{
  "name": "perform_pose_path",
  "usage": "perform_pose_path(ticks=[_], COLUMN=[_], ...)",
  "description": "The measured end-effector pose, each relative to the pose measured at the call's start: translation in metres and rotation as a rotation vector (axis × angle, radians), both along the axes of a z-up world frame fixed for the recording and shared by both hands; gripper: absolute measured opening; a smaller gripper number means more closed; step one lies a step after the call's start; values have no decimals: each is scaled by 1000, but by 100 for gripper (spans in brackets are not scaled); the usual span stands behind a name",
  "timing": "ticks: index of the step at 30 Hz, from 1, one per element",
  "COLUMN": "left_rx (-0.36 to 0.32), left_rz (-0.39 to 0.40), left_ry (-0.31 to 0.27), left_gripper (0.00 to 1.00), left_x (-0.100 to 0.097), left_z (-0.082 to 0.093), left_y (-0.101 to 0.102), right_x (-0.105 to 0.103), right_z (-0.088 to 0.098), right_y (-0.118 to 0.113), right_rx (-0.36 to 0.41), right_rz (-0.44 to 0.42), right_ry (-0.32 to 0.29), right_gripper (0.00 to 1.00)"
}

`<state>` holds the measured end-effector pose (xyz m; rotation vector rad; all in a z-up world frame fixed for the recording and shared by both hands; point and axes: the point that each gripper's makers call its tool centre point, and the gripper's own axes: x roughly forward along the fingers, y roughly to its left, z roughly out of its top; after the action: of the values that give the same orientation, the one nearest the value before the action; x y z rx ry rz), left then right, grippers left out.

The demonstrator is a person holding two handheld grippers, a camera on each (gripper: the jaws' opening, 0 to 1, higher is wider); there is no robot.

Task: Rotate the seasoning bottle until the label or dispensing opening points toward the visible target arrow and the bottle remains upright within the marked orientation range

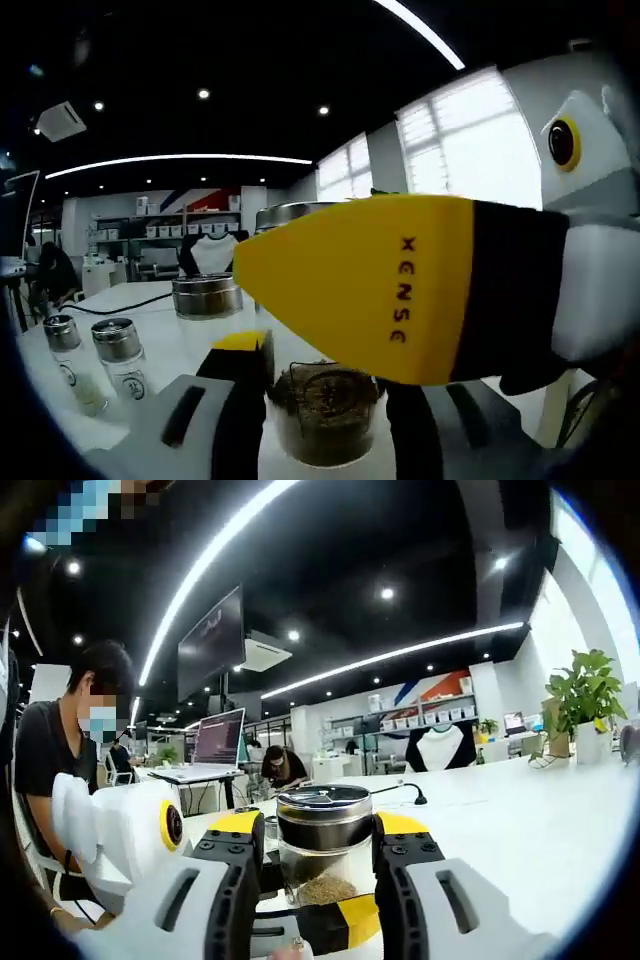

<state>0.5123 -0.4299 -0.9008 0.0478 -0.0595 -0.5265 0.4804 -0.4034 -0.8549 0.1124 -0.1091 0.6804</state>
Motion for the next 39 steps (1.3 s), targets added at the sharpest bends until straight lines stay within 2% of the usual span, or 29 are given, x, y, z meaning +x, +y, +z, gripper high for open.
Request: perform_pose_path(ticks=[6, 8, 13, 20, 23, 25, 27, 34, 39], left_rx=[1, -5, -8, -6, -10, -38, -55, 8, 48], left_rz=[16, 22, 20, -16, -34, -103, -119, -135, -129], left_ry=[18, 25, 34, 18, -1, 26, 35, 17, 46], left_gripper=[48, 48, 48, 48, 47, 47, 49, 50, 50], left_x=[1, 1, 0, -2, -4, -8, -8, -19, -27], left_z=[-5, -6, -6, 6, 11, 12, 15, 10, -4], left_y=[2, 4, 5, 3, 4, -1, 3, 17, 32], right_x=[5, 7, 7, 9, 10, 12, 14, 19, 24], right_z=[-6, -7, -5, 7, 12, 14, 16, 19, 19], right_y=[2, 1, 2, -3, -6, -9, -12, -16, -20], right_rx=[-8, -30, -43, 6, 65, 90, 113, 107, 83], right_rz=[-29, -43, 0, 57, 80, 86, 90, 87, 73], right_ry=[24, 8, -15, -38, -25, -17, -11, -18, -32], right_gripper=[41, 36, 36, 35, 35, 35, 35, 35, 35])
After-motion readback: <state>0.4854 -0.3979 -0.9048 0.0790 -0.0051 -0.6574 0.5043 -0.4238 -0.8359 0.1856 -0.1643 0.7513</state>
